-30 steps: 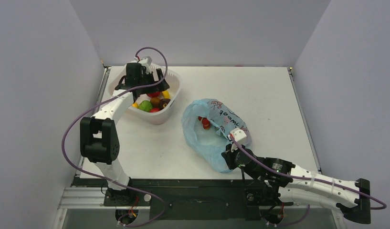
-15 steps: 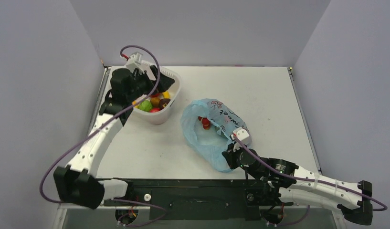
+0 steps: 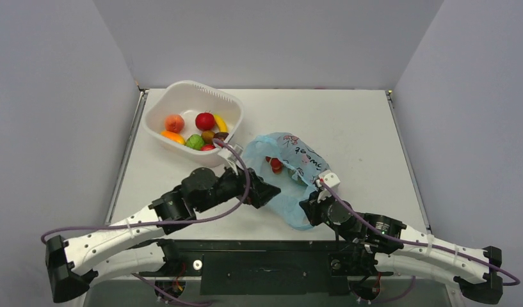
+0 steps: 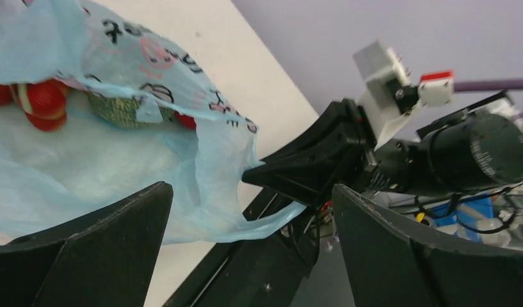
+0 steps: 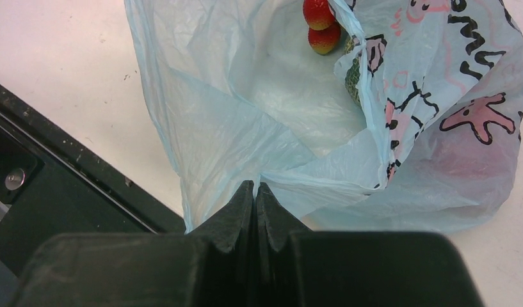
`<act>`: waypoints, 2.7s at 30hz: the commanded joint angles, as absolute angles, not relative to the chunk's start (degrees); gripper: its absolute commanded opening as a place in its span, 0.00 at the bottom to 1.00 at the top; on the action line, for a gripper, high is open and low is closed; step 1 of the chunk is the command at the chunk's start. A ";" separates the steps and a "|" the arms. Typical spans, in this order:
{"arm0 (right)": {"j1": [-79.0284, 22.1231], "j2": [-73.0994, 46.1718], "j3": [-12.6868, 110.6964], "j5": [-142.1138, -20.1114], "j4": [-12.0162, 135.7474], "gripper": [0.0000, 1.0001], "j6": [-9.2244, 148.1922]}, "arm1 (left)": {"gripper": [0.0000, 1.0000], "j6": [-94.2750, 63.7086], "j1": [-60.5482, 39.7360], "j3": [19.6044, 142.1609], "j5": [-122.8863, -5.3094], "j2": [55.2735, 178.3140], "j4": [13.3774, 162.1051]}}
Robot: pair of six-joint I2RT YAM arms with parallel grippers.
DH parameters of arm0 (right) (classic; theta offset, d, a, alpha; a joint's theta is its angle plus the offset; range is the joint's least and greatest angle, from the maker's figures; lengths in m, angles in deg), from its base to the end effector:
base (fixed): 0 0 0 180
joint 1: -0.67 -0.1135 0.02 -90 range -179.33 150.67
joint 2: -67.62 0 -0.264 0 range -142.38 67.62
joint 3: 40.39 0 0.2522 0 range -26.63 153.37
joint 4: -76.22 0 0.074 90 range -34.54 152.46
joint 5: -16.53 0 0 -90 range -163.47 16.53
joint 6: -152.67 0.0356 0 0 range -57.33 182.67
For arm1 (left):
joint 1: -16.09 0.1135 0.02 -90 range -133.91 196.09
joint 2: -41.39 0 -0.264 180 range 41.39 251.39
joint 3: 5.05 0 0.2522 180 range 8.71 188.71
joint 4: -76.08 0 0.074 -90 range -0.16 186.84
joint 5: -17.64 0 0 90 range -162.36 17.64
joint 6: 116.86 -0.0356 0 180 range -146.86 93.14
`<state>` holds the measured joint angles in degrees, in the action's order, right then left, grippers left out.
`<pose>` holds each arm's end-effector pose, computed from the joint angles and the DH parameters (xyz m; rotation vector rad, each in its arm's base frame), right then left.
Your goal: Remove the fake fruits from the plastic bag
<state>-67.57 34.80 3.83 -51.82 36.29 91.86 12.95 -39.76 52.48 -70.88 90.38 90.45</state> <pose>0.0639 0.1246 0.2553 -0.4734 2.0444 0.6685 0.1144 -0.1703 0.3390 0.2781 1.8198 -1.2481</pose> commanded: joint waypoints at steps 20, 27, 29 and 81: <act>-68.10 37.29 3.02 -52.51 38.69 0.00 91.45 | 0.32 21.96 -50.98 61.43 -103.22 124.93 82.09; -68.22 37.67 2.90 -52.40 38.73 0.00 91.45 | 0.28 24.57 -50.39 66.48 -110.19 131.59 85.19; -68.31 37.53 2.95 -52.39 38.73 0.00 91.40 | 0.31 24.90 -50.00 68.00 -112.12 133.46 86.72; -68.28 35.63 3.29 -52.76 38.91 0.00 91.19 | 0.52 21.94 -35.21 75.33 -106.42 151.78 77.56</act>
